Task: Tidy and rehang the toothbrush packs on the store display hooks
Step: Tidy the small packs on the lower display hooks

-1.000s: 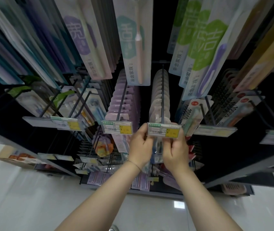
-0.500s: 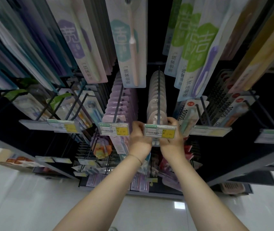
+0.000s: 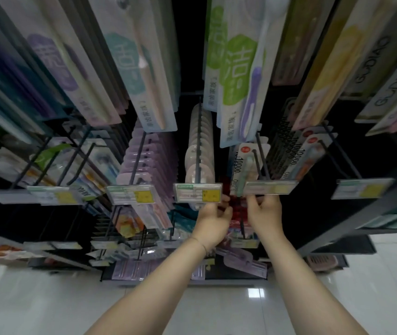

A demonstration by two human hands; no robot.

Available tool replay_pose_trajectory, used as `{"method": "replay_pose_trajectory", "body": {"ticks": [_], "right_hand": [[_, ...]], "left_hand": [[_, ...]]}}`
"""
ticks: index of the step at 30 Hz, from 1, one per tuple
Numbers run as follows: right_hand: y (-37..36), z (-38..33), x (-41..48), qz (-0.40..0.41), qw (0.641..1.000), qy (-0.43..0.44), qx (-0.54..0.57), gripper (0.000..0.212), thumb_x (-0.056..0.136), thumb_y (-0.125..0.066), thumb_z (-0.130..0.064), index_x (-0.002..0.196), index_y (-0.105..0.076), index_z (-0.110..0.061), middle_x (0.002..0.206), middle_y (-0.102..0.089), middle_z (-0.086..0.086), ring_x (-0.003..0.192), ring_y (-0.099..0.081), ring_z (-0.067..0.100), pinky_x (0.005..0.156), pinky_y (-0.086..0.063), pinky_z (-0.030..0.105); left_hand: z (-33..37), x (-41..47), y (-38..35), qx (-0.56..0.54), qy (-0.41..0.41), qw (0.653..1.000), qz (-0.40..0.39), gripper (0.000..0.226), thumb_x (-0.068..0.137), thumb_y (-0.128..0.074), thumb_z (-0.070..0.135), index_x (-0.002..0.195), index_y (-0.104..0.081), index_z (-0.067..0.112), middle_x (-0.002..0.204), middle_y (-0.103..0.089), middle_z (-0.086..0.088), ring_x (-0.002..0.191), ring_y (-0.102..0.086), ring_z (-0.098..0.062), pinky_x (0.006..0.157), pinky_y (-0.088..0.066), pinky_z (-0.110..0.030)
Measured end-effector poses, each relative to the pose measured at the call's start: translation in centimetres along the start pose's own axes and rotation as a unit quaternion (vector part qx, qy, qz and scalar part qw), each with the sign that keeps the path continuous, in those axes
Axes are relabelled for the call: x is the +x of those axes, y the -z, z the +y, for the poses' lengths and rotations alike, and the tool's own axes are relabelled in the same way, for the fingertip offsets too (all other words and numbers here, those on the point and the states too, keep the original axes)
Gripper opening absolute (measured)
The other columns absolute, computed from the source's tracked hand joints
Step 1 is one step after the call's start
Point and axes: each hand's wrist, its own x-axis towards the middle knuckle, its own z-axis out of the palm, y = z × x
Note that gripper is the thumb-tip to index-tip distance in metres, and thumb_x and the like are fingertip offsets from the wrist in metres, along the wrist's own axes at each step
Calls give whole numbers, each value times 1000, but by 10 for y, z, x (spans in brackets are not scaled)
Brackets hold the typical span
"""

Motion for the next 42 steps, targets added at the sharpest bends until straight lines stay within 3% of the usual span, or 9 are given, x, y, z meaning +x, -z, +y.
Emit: {"method": "replay_pose_trajectory", "body": {"ticks": [3,7,11,14,18,26,31,36,42], "right_hand": [[10,-1,12,-10,1000,10,23,39,95,-49,-12,135,-46,-12,129,-53,-2,121,-46,9,103,-32,22],[17,-10,24,-33,997,27,59,46,94,-53,-13,138,-41,-14,128,-49,-5,118,-46,7,99,-35,19],[18,-13,34,-48,994,-4,95,32,96,-55,-15,126,-47,-18,110,-55,-9,95,-53,-6,78,-40,4],[17,-13,38,-48,994,-17,102,19,97,-52,-12,113,-44,-20,97,-50,-20,79,-51,-21,65,-39,-1],[16,-19,44,-49,985,-41,159,17,97,-52,-12,112,-46,-18,97,-55,-9,85,-55,1,72,-45,19],[23,-35,33,-29,979,-77,187,20,100,-43,-7,84,-53,-14,78,-55,-1,70,-52,7,53,-44,10],[31,-28,1,-2,993,-31,115,23,98,-42,-7,98,-61,-20,94,-65,-6,92,-62,13,80,-51,24],[38,-34,-23,36,995,1,98,21,100,-41,-14,97,-60,-23,89,-63,-12,86,-59,3,75,-46,18],[52,-26,-44,46,995,39,79,24,100,-43,-21,82,-59,-25,77,-62,-8,72,-57,3,68,-45,23]], "left_hand": [[12,10,-12,18,-14,999,-24,39,95,-52,15,131,-45,27,119,-59,4,97,-59,-13,89,-47,-25],[25,24,-24,-8,-30,999,-14,69,96,-52,16,154,-13,21,154,-28,3,140,-31,-12,118,-25,-33],[36,31,-28,-35,-64,997,11,63,95,-57,18,149,-26,15,141,-46,0,128,-45,-9,109,-34,-22],[39,34,-29,-29,-47,998,21,63,91,-61,26,146,-30,20,126,-58,-5,115,-56,-18,103,-45,-36],[43,37,-28,6,-70,997,40,82,80,-60,42,149,-24,16,143,-39,-3,129,-42,-13,108,-34,-26],[46,29,-25,-7,-72,995,68,20,93,-56,13,111,-47,16,111,-56,-5,104,-55,-18,94,-46,-32],[40,14,-18,-73,-44,995,49,11,98,-49,21,97,-47,32,100,-58,0,97,-60,-33,89,-51,-52],[30,-3,-8,2,-101,995,-15,22,95,-43,40,92,-51,19,84,-62,-8,80,-62,-31,78,-53,-47],[31,-27,-12,6,-173,985,-16,20,100,-47,24,84,-52,12,71,-53,-1,70,-58,-30,66,-49,-39]]}}
